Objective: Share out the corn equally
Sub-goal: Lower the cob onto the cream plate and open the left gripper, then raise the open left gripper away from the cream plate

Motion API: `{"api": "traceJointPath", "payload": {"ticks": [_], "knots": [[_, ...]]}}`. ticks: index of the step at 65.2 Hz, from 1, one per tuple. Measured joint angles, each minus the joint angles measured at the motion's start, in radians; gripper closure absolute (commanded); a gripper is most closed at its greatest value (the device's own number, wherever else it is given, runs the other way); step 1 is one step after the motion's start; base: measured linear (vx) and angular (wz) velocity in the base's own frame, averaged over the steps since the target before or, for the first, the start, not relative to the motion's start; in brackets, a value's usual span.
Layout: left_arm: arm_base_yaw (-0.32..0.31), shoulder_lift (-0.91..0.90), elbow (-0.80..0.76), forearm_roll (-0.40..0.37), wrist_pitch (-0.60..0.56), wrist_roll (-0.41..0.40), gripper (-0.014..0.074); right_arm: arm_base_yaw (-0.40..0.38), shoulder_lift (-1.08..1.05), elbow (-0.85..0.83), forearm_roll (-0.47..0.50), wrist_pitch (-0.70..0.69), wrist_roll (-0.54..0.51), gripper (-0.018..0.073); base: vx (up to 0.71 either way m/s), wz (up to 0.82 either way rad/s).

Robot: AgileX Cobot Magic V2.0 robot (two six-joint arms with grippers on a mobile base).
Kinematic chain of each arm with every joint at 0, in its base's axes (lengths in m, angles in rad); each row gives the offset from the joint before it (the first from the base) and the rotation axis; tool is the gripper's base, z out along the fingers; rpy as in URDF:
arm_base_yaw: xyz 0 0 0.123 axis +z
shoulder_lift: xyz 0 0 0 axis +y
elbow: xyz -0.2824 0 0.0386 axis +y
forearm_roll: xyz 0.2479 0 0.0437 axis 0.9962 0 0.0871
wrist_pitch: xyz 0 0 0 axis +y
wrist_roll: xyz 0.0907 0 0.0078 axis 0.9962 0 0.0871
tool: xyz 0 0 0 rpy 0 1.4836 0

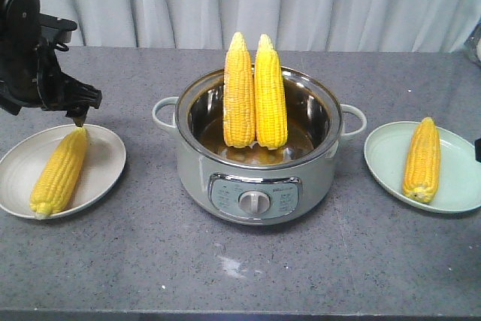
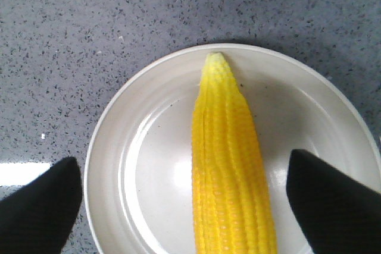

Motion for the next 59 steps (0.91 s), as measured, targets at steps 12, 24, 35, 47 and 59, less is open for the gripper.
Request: {"api": "traceJointPath", "payload": {"ticks": [12,24,35,47,59], "knots": [[0.0,-0.025,0.0,-0.001,-0.038,-0.001,-0.0062,0.0,0.0,0.0,0.0,0.001,0.0,-0.0034,0.0,0.0],[0.0,-0.113,0.0,-0.011,-0.068,-0.003,-0.0041,0.0,0.0,0.0,0.0,0.001,0.0,-0.0034,0.0,0.0],[0.0,-0.219,0.025,-0.024,-0.087,-0.004,-0.0026,0.0,0.0,0.0,0.0,0.001,0.0,-0.0034,0.0,0.0],[0.0,-0.407,0.18,-0.046,-0.175,-0.021,-0.001,0.0,0.0,0.0,0.0,0.001,0.0,-0.0034,0.0,0.0],[0.0,-0.628,0.391,-0.047,-0.275,-0.051,-0.0005,0.0,0.0,0.0,0.0,0.001,0.0,-0.0034,0.0,0.0]]}}
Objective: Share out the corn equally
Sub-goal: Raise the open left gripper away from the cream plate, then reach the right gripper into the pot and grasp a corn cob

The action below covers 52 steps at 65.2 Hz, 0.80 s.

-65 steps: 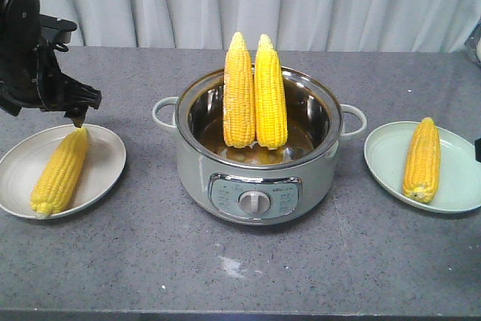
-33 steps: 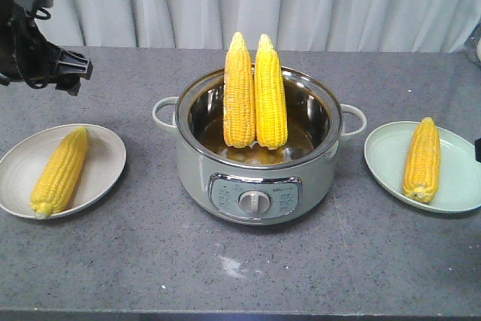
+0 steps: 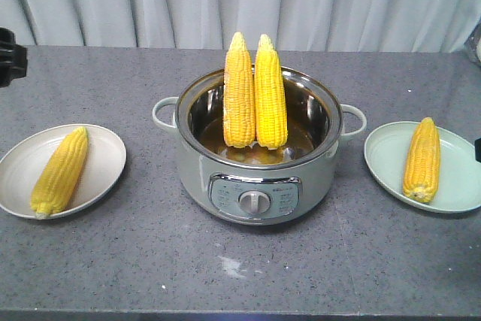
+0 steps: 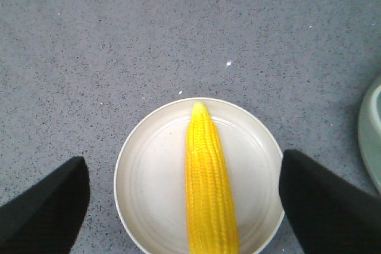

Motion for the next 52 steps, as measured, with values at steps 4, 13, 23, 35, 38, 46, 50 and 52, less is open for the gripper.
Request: {"api": "traceJointPath", "payload": {"ticks": [4,13,23,35,38,46,50,52], "knots": [[0.0,-0.071,0.066,0.0,-0.033,-0.002,0.0003,0.0,0.0,0.0,0.0,0.0,0.0,-0.0034,0.0,0.0],[0.0,-0.208,0.189,0.0,-0.09,-0.003,0.0008,0.0,0.0,0.0,0.0,0.0,0.0,-0.0034,0.0,0.0],[0.0,-0.289,0.252,0.0,-0.117,-0.003,0.0008,0.0,0.0,0.0,0.031,-0.004,-0.002,-0.0029,0.0,0.0],[0.0,-0.3,0.256,0.0,-0.122,-0.003,0.0008,0.0,0.01,-0.001,0.154,-0.061,-0.083,0.0001,0.0,0.0],[0.0,-0.3,0.256,0.0,-0.122,-0.003,0.0008,0.0,0.026,-0.006,0.211,-0.066,-0.119,0.0001,0.0,0.0],[0.0,-0.3,0.256,0.0,-0.123,-0.003,0.0008,0.0,0.111,-0.045,0.344,-0.066,-0.223,0.0001,0.0,0.0],[0.0,-0.3,0.256,0.0,-0.123,-0.003,0.0008,0.0,0.159,-0.08,0.391,-0.059,-0.259,0.0001,0.0,0.0],[0.0,-0.3,0.256,0.0,-0.123,-0.003,0.0008,0.0,0.182,-0.096,0.411,-0.053,-0.272,0.0001,0.0,0.0]]}}
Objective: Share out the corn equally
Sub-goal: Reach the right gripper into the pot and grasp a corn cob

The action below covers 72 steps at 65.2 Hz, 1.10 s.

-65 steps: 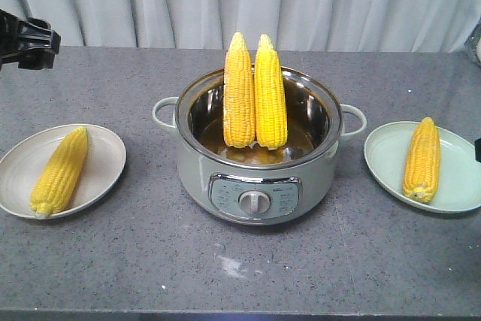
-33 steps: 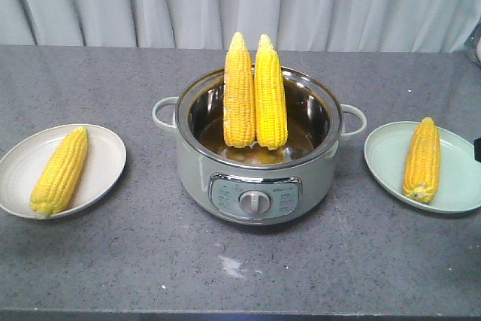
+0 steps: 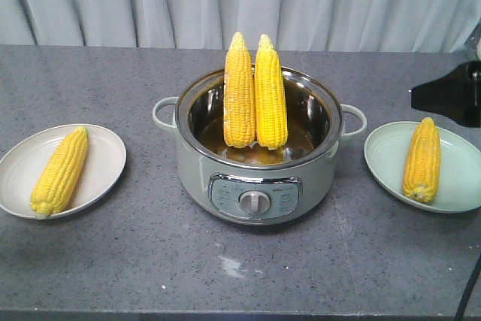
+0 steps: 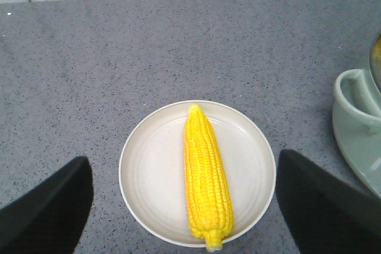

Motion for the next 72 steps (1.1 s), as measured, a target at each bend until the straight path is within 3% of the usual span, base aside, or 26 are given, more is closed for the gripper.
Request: {"api": "traceJointPath", "payload": {"ticks": [14,32,47,72], "knots": [[0.0,0.0,0.0,0.0,0.0,0.0,0.0008,0.027,0.188,-0.161,0.04,0.02,-0.045,0.0001,0.0,0.0],[0.0,0.0,0.0,0.0,0.0,0.0,0.0008,0.232,0.421,-0.364,-0.017,-0.017,-0.029,0.0001,0.0,0.0],[0.0,0.0,0.0,0.0,0.0,0.0,0.0008,0.336,0.607,-0.515,-0.04,-0.126,-0.005,0.0001,0.0,0.0],[0.0,0.0,0.0,0.0,0.0,0.0,0.0008,0.362,0.794,-0.642,-0.032,-0.216,0.009,0.0001,0.0,0.0]]}}
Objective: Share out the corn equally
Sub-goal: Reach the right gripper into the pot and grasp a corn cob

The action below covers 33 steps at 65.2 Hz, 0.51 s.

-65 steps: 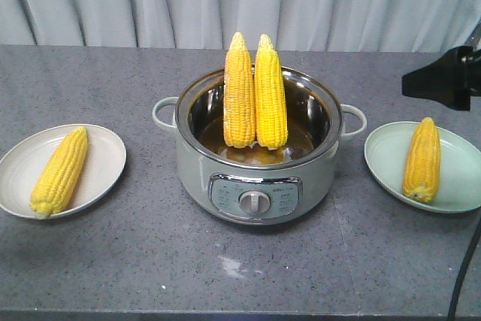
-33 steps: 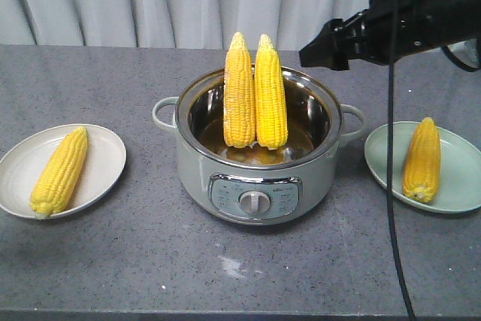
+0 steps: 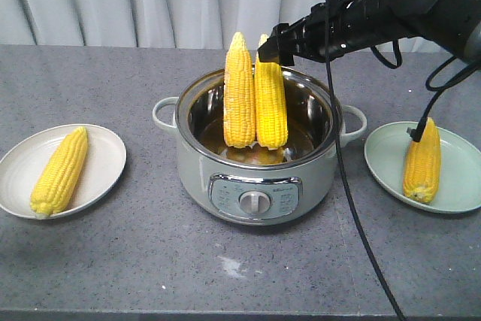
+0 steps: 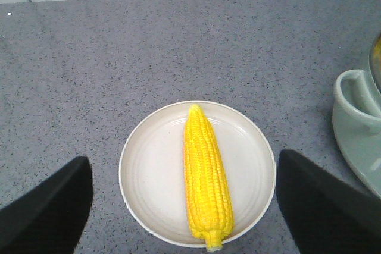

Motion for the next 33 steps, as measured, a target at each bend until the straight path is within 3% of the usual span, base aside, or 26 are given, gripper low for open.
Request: {"api": "traceJointPath", "payload": {"ticks": [33], "knots": [[0.0,0.0,0.0,0.0,0.0,0.0,0.0008,0.0,0.068,-0.001,0.129,-0.068,-0.046,0.0008,0.0,0.0]]}}
